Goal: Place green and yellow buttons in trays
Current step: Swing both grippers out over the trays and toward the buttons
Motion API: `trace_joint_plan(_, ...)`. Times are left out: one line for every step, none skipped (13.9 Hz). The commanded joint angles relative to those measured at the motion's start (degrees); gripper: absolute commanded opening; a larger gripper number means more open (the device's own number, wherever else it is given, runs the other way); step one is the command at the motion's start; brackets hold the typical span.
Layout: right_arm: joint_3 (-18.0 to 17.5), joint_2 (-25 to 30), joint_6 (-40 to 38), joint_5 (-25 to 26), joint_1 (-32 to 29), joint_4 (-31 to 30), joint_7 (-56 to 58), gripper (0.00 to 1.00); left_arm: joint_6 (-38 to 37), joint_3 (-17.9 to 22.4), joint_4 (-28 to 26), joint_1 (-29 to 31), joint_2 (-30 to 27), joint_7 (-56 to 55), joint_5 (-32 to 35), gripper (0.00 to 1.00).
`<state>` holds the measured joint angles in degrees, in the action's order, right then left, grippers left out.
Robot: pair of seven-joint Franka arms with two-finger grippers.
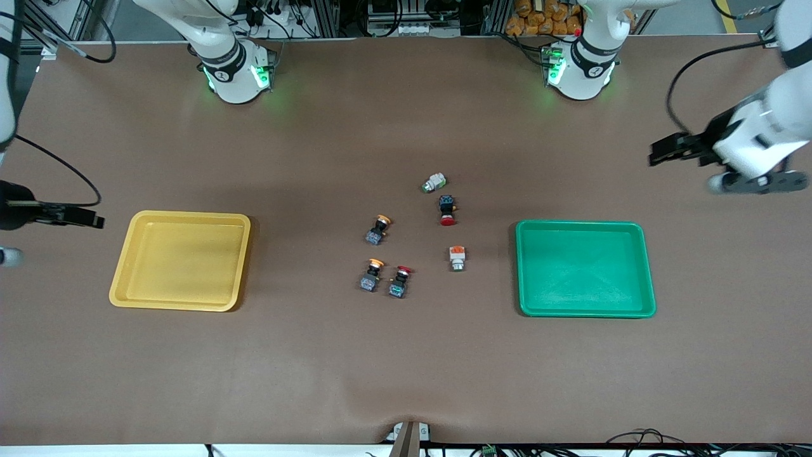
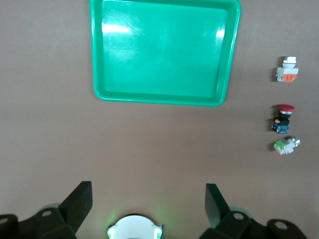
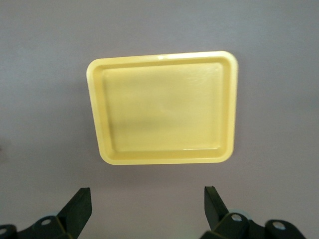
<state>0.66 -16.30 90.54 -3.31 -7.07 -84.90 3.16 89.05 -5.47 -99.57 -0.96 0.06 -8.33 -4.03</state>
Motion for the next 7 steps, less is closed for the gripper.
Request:
trace_joint_plan(-0.3,-2.3,2.4,-1.7,4.9,0.8,-7.2,1.00,2.8,-3.0,-0.5,-0.3,2.4,-4.3,-0.7,1.00)
trace_joint_plan(-0.3,-3.3,4.3,-2.5,7.0,0.7,-10.0,1.00,4.9,-4.5,-1.8,-0.3,2.9,-6.4,-0.7,1.00)
trace_joint_plan(-0.3,-4.2,5.5,-2.5,9.0,0.7,-11.8,1.00,8.0,-5.9,-3.7,-0.3,3.3,-8.4,-0.7,1.00)
trace_joint_plan(-0.3,-4.4,6.1,-2.6,10.6,0.6,-13.6,1.00,11.9,-7.7,-6.0,-0.4,3.5,-10.2,-0.6,1.00)
trace_joint_plan(-0.3,-4.4,6.4,-3.1,12.1,0.6,-15.7,1.00,14.7,-9.5,-7.1,-0.3,4.8,-11.5,-0.7,1.00)
trace_joint_plan(-0.3,-4.4,6.5,-3.4,14.0,0.6,-18.2,1.00,16.8,-10.8,-7.2,-0.4,6.4,-13.5,-0.7,1.00)
trace_joint_plan(-0.2,-4.4,6.5,-3.5,16.0,0.6,-20.9,1.00,18.8,-11.9,-7.2,-0.5,7.9,-16.1,-0.6,1.00)
